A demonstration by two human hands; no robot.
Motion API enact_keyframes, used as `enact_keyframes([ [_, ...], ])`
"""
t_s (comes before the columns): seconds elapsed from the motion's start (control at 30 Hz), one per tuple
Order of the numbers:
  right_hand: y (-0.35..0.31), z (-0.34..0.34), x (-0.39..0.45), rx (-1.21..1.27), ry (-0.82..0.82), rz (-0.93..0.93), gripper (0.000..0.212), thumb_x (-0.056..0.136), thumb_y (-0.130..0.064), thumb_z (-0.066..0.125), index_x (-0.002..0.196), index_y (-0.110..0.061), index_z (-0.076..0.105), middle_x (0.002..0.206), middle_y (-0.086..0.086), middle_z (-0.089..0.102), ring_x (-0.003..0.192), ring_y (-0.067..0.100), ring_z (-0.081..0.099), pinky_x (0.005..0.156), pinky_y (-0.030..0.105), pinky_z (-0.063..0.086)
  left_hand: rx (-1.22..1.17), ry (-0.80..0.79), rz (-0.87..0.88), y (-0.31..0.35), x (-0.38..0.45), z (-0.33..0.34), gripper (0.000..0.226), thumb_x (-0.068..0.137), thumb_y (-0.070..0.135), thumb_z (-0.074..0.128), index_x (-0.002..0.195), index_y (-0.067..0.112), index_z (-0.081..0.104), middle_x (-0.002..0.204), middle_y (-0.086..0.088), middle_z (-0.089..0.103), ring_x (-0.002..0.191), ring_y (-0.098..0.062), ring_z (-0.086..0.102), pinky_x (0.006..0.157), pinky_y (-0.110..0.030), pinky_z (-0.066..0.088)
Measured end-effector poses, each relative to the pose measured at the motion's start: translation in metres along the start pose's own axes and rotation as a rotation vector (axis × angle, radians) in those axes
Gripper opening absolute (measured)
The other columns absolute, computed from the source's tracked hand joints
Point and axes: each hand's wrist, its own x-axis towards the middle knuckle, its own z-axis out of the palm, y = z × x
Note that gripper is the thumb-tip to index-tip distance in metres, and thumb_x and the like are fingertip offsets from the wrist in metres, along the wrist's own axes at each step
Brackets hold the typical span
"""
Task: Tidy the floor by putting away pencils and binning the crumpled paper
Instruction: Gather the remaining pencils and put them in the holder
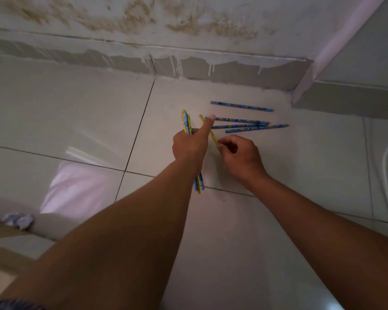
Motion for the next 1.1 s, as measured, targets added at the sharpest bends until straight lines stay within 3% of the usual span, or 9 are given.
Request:
enact_keyframes([
  [0.13,0.000,-0.006,0.001,0.070,0.036,-0.021,0.010,0.092,-0.020,0.065,0.097,-0.020,0.074,0.085,-0.010,0.068,0.080,0.003,0.064,0.071,0.014,0.046,0.017,-0.039,0.038,0.004,-0.002,0.016,0.050,0.073,0.062,0.078,0.060,0.018,0.058,0.057,-0.001,0.053,0.056,-0.020,0.051,0.063,-0.033,0.048],
  [0.23,0.003,-0.013,0.002,0.089,0.049,-0.030,0.010,0.091,-0.020,0.066,0.097,-0.019,0.075,0.086,-0.009,0.070,0.082,0.005,0.065,0.072,0.016,0.048,0.007,-0.046,0.049,0.006,-0.001,0.026,0.048,0.080,0.058,0.073,0.077,0.010,0.071,0.060,-0.003,0.056,0.055,-0.021,0.050,0.062,-0.032,0.046],
  [0.43,0.010,-0.026,0.013,-0.020,0.143,-0.022,0.011,0.090,-0.030,0.066,0.086,-0.022,0.073,0.077,-0.010,0.068,0.074,0.006,0.063,0.067,0.020,0.047,-0.007,-0.011,0.080,0.002,0.006,0.038,0.041,0.095,0.052,0.057,0.075,0.017,0.059,0.078,-0.009,0.067,0.069,-0.026,0.059,0.073,-0.037,0.054],
  [0.53,0.020,-0.032,0.028,-0.188,0.195,-0.041,0.011,0.089,-0.029,0.062,0.091,-0.023,0.071,0.093,-0.003,0.069,0.089,0.016,0.064,0.080,0.031,0.052,-0.059,-0.014,0.090,0.001,0.008,0.039,0.039,0.101,0.049,0.048,0.084,0.015,0.060,0.073,-0.005,0.065,0.063,-0.020,0.058,0.064,-0.030,0.050],
  [0.63,0.028,-0.039,0.039,-0.398,0.185,-0.086,0.018,0.091,-0.023,0.058,0.106,-0.022,0.069,0.114,0.000,0.062,0.111,0.024,0.055,0.093,0.039,0.045,-0.171,-0.048,0.063,0.000,0.005,0.040,0.035,0.104,0.043,0.046,0.090,0.013,0.058,0.065,-0.005,0.061,0.048,-0.015,0.053,0.055,-0.029,0.054],
  [0.73,0.033,-0.042,0.047,-0.570,0.132,-0.118,0.027,0.095,-0.020,0.052,0.118,-0.021,0.066,0.125,-0.001,0.059,0.118,0.025,0.048,0.093,0.039,0.036,-0.166,-0.028,0.085,-0.003,0.006,0.041,0.037,0.103,0.044,0.047,0.080,0.015,0.053,0.060,-0.005,0.053,0.046,-0.017,0.049,0.049,-0.028,0.050],
  [0.9,0.043,-0.042,0.053,-0.693,0.116,-0.137,0.030,0.094,-0.015,0.050,0.119,-0.020,0.066,0.127,0.001,0.058,0.121,0.027,0.047,0.093,0.040,0.034,-0.034,-0.014,0.151,-0.006,0.008,0.039,0.046,0.085,0.060,0.055,0.062,0.020,0.049,0.060,-0.002,0.051,0.062,-0.024,0.050,0.068,-0.046,0.052],
  [1.1,0.044,-0.041,0.051,-0.757,0.103,-0.095,0.022,0.090,-0.013,0.054,0.106,-0.025,0.064,0.117,0.002,0.059,0.114,0.028,0.051,0.089,0.040,0.033,0.024,-0.089,0.118,-0.007,0.005,0.037,0.042,0.085,0.044,0.072,0.060,0.019,0.049,0.058,0.000,0.045,0.054,-0.017,0.043,0.061,-0.031,0.041],
])
